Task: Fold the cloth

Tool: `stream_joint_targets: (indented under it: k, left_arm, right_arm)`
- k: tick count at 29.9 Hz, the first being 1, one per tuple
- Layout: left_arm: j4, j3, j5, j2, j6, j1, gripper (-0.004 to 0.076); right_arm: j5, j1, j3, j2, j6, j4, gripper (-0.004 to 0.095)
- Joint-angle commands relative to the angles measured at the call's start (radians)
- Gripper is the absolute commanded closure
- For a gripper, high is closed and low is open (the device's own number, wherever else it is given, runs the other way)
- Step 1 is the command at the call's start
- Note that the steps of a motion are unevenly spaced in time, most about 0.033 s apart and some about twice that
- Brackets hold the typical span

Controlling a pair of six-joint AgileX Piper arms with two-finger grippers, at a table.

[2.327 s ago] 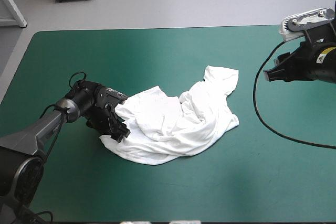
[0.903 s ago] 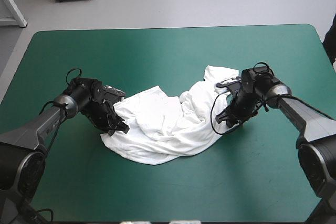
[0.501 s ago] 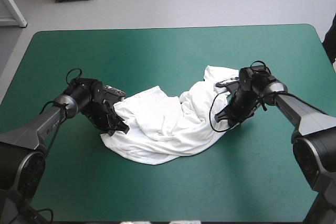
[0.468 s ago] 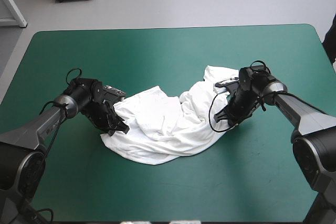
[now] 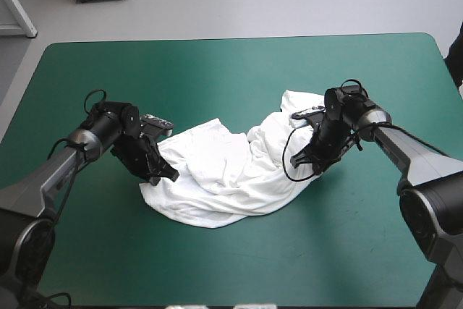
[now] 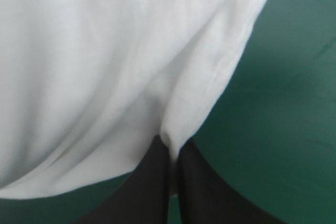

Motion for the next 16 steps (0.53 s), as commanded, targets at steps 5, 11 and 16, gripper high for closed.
stream_joint_targets:
  k: [5, 11, 16]
  left_arm:
    - [-0.033, -0.129, 0.145, -0.278, -0.012, -0.006, 0.0734]
    - [-0.052, -0.280, 0.153, -0.447, -0.030, -0.006, 0.0734]
    - [-0.111, -0.505, 0.144, -0.500, -0.027, -0.006, 0.0734]
  right_arm:
    - [0.091, 0.004, -0.161, -0.246, 0.062, 0.030, 0.0921]
    - [0.091, 0.004, -0.270, -0.435, 0.122, 0.031, 0.0921]
    - [0.086, 0.004, -0.428, -0.554, 0.141, 0.029, 0.0921]
